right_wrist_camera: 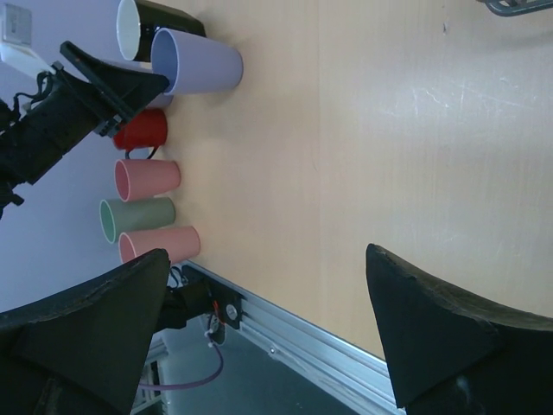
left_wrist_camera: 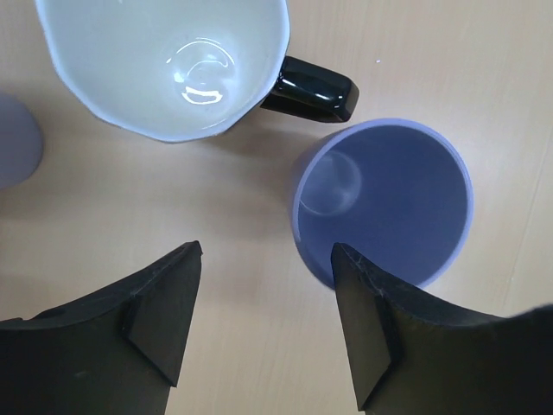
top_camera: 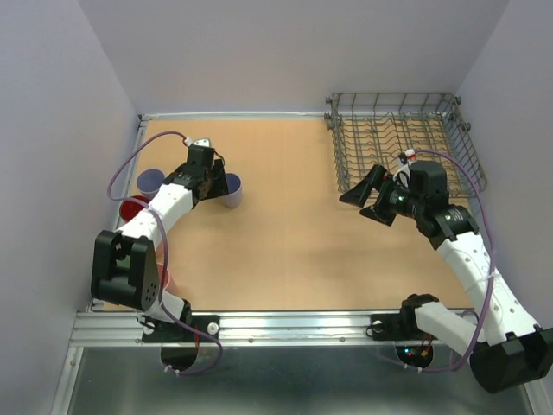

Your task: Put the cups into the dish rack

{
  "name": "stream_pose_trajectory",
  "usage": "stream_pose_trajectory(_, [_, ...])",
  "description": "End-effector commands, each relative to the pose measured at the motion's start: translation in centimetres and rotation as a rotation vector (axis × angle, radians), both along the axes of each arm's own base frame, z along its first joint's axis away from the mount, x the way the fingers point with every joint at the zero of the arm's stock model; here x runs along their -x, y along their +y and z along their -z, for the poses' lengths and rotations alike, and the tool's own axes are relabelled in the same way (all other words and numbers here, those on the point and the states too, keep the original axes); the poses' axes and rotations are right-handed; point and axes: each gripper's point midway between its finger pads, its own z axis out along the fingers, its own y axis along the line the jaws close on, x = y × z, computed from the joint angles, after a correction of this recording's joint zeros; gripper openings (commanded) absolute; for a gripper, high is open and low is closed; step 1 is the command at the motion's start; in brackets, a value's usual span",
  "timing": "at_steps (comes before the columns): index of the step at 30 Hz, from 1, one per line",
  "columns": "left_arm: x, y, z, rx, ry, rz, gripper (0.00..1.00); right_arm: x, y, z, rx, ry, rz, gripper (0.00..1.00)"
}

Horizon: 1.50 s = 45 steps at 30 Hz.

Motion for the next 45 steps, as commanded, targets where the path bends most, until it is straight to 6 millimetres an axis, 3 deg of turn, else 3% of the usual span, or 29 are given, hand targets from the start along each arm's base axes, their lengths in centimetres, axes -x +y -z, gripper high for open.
stream_pose_trajectory(1, [-2.0,-0.3,0.1,0.009,-0.031,-0.011,0.70,-0.7,0.2,-2.5,0.015,-0.084,-0.021,1.00])
stream_pose_trajectory(5, [-2.7,-0.6,1.4,0.003,0.001,-0.006,0.48,-0.8,0.2,-2.6,0.027,-0.091,-0.034,1.00])
stream_pose_trajectory(7, [-2.7,-0.7,1.6,0.006,0.005,-0.004,0.31,-0.9,0.3,-2.5,0.029,-0.086,-0.040,1.00])
stream_pose_trajectory(9, [-2.6,-0.7,1.3,0.008,0.002,-0.003,0.14,-1.1,0.3,-2.3,0.038,-0.087,-0.046,1.00])
stream_pose_trajectory(12, [-2.5,-0.7,-0.2,0.009,-0.008,0.002,0.00,-1.7,0.6,-2.6,0.051,-0.101,-0.072,1.00])
stream_pose_trajectory(15, [-2.4,-1.1,-2.0,0.017,-0.021,0.027,0.00,-3.0,1.3,-3.8,0.063,-0.138,-0.130,1.00])
stream_pose_trajectory(17, [-3.1,-1.8,-4.3,0.033,-0.060,0.059,0.00,-3.9,1.6,-4.9,0.076,-0.174,-0.151,1.00])
stream_pose_trajectory(18, [-3.3,-2.2,-4.9,0.041,-0.063,0.073,0.00,-4.5,1.8,-6.4,0.075,-0.211,-0.159,1.00])
stream_pose_trajectory(20, [-3.6,-4.4,-7.5,0.072,-0.075,0.149,0.00,-6.2,2.5,-6.7,0.082,-0.204,-0.174,1.00])
stream_pose_trajectory(21, [-3.7,-4.5,-7.1,0.068,-0.065,0.151,0.00,-6.1,2.7,-6.7,0.083,-0.207,-0.183,1.00])
stream_pose_trajectory(22, [-3.7,-6.0,-8.5,0.083,-0.071,0.192,0.00,-6.6,3.9,-6.9,0.086,-0.201,-0.211,1.00])
stream_pose_trajectory(24, [-3.7,-7.5,-8.8,0.075,-0.055,0.226,0.00,-6.9,5.4,-6.9,0.121,-0.206,-0.247,1.00])
stream_pose_trajectory(26, [-3.3,-10.1,-10.6,0.069,-0.073,0.275,0.00,-6.9,8.5,-7.1,0.175,-0.221,-0.305,1.00])
stream_pose_trajectory(28, [-2.8,-12.8,-12.0,0.085,-0.082,0.324,0.00,-7.4,9.8,-6.5,0.241,-0.217,-0.306,0.98])
stream_pose_trajectory(31, [-2.2,-15.3,-13.4,0.112,-0.089,0.361,0.00,-8.4,9.8,-6.1,0.266,-0.206,-0.273,0.97])
stream_pose_trajectory(32, [-1.6,-16.6,-13.4,0.114,-0.084,0.389,0.00,-8.7,9.9,-6.0,0.277,-0.211,-0.266,0.96])
stream_pose_trajectory(36, [-0.1,-18.7,-13.0,0.096,-0.062,0.427,0.00,-8.7,10.1,-6.0,0.277,-0.215,-0.279,0.96])
stream_pose_trajectory(40, [1.0,-19.9,-12.1,0.066,-0.040,0.450,0.00,-8.6,9.8,-6.0,0.285,-0.218,-0.265,0.94])
stream_pose_trajectory(45, [2.2,-21.4,-12.5,0.080,-0.044,0.466,0.00,-8.9,8.8,-5.0,0.320,-0.196,-0.212,0.90])
